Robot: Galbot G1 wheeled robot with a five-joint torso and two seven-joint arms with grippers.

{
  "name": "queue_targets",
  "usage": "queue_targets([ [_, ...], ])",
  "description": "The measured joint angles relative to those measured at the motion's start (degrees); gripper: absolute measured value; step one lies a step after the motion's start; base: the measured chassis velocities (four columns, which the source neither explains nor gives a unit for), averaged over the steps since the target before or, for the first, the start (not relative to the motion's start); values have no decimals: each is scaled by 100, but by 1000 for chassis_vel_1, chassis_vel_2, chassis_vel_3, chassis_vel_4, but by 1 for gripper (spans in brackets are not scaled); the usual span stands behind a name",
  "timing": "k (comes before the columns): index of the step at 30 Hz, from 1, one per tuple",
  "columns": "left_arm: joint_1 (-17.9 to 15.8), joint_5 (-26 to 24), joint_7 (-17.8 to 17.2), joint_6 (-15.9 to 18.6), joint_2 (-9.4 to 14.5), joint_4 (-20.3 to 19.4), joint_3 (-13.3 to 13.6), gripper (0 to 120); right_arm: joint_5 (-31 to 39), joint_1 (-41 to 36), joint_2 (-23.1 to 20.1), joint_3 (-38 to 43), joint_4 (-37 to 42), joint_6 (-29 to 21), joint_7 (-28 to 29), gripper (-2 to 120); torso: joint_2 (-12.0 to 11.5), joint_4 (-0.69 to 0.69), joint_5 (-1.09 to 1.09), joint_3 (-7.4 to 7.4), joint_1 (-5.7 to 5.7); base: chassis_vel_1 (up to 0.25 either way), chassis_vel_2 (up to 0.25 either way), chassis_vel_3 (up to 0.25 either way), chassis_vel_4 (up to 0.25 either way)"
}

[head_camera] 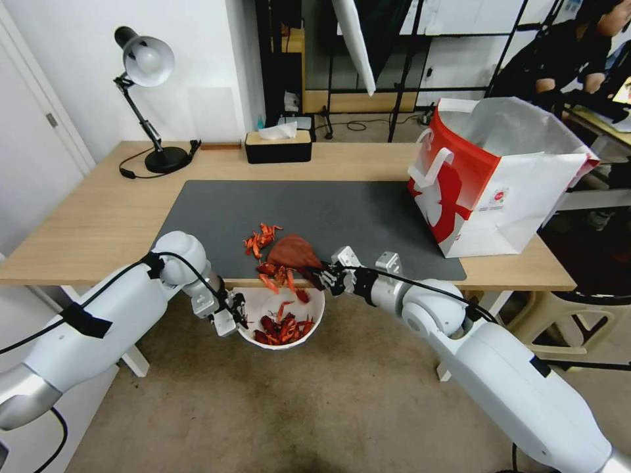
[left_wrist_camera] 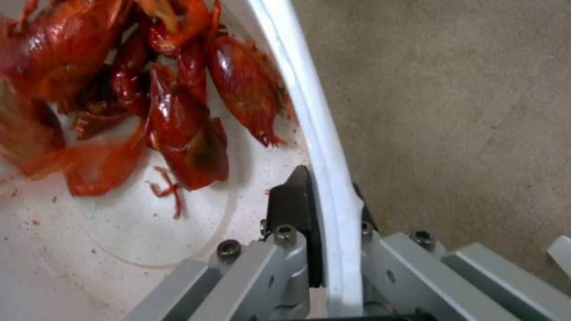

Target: Sweep shrimp from table into container with towel, then put container into takeout bag.

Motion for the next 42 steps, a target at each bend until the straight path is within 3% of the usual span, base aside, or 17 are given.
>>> queue_targets([
  [19, -44, 0, 0, 2, -22, -2, 54, 0, 10, -424, -163, 140, 456, 40, -39, 7, 0, 0, 1, 0, 1, 0, 0, 0, 0],
  [42, -19, 30, 0, 8, -40, -37, 71, 0, -94, -788, 104, 260, 603, 88, -67, 7, 0, 0, 0, 0, 1, 0, 0, 0, 0],
])
